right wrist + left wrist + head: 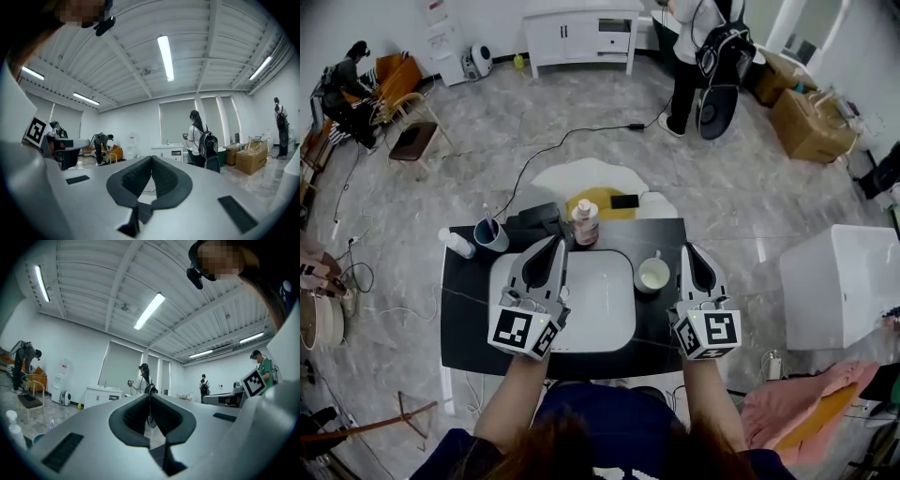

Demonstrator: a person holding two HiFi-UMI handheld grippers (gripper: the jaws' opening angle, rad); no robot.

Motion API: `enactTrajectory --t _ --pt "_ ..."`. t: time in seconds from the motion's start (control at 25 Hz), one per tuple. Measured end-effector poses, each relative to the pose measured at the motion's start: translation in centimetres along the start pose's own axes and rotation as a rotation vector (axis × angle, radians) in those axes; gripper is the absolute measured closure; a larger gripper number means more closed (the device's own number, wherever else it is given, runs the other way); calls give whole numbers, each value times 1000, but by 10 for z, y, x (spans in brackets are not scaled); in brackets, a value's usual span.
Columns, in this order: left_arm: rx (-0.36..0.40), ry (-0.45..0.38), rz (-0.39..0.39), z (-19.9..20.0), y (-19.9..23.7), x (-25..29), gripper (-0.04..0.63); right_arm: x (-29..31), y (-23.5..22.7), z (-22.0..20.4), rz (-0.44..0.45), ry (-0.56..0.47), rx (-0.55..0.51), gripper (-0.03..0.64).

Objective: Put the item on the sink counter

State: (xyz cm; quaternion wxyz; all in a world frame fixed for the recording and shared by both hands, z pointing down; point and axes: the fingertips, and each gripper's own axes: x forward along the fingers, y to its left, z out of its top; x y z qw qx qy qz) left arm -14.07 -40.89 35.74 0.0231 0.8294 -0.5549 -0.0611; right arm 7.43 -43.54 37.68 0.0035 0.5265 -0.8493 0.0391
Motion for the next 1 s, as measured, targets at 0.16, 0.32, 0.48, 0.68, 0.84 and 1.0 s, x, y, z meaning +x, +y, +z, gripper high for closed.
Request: enactTrajectory --t 0.16,0.32,0.48,0.68,0.84,1.0 --pt "10 -29 1 12 -8 -5 571 -14 3 36 -1 -52 14 601" --pt "17 -48 3 21 -16 -9 571 -28 4 60 -1 -90 14 601" --pt "19 -56 6 27 -19 -11 571 -35 3 72 -8 -104 20 601" --pt "23 -62 3 32 -25 -11 571 -41 -3 77 -22 -110 31 601" --pt "25 -63 -2 30 -27 -11 571 -44 -6 76 -37 -109 40 601" --pt "26 -65 -7 32 -30 -9 571 -45 -9 77 -44 -110 47 601"
